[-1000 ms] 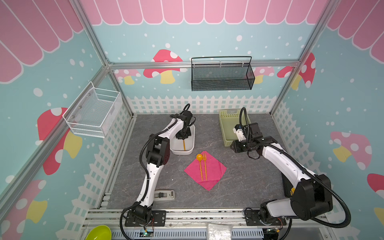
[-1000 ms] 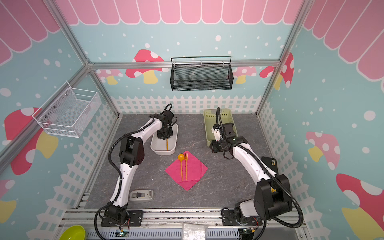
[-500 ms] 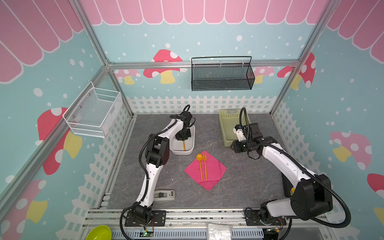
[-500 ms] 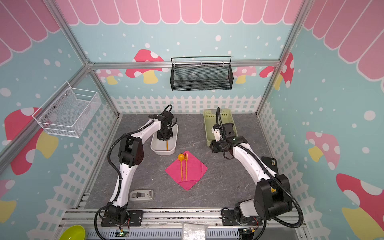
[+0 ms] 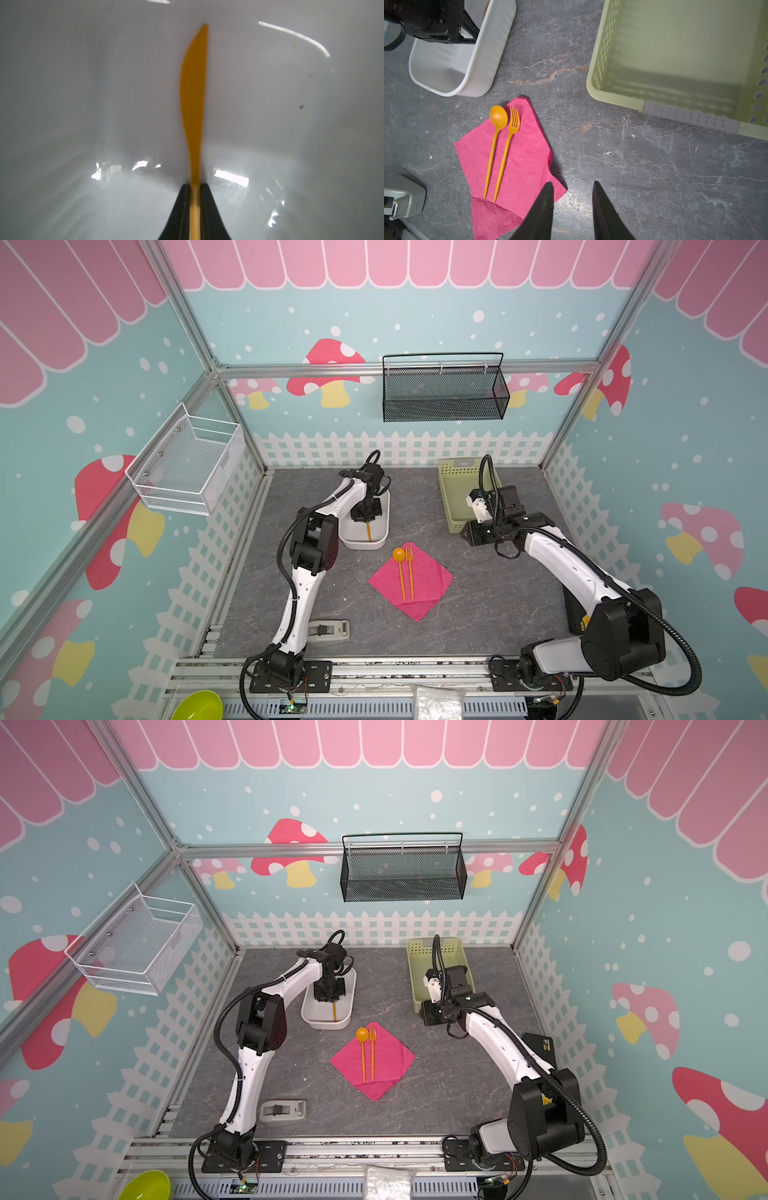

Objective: Place the utensils on the paper napkin and roll it up
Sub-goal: 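Grasp the orange knife handle with the left gripper and lift it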

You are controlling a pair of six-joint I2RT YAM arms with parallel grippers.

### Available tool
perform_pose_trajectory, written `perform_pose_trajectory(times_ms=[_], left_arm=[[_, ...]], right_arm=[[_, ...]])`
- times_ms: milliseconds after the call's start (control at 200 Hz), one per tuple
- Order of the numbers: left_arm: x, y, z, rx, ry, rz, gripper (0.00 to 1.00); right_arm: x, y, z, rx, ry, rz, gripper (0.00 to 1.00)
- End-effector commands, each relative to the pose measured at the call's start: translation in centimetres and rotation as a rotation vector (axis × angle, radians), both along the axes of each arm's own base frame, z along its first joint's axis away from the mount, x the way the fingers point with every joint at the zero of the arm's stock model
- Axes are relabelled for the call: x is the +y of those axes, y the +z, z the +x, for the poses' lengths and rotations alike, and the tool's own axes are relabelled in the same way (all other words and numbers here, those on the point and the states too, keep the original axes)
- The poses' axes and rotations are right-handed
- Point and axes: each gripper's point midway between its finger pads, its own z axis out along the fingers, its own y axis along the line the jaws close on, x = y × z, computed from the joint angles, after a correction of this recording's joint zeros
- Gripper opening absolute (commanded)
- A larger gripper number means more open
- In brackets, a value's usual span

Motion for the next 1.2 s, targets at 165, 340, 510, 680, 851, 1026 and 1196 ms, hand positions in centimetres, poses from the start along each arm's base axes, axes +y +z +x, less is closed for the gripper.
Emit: perform_pose_trajectory(times_ms=[165,340,510,680,851,1026,1196], left_arm=[[0.8,-3.3,-1.7,0.103,-0.018,0.025,0.10],[0.8,-2.5,-1.1,0.077,-0.016,0.025,0.09],[0.7,0.2,-0.1,0.013,-0.009,0.011,0.09],[0.8,3.0,0.3,-0.043,-0.001,0.007,0.09],[0.8,5.4,0.4,-0.084,0.004,-0.006,0.09],[0.8,7.5,0.2,-0.117,0.004,-0.014,0.09],[0.7,9.0,-0.3,-0.136,0.005,-0.016,0.09]], right_arm=[[-0.2,0.6,0.4,-0.005,-0.013,-0.004,0.34],[-0.2,0.7,0.5,-0.005,-0.013,-0.004,0.34],[-0.2,1.0,0.6,-0.011,-0.013,-0.002,0.34],[-0.3,1.1,0.5,-0.016,-0.013,-0.003,0.34],[-0.3,1.7,0.5,-0.030,-0.013,-0.006,0.34],[-0.6,2.1,0.4,-0.042,-0.017,-0.012,0.34],[-0.8,2.4,0.2,-0.052,-0.018,-0.019,0.34]])
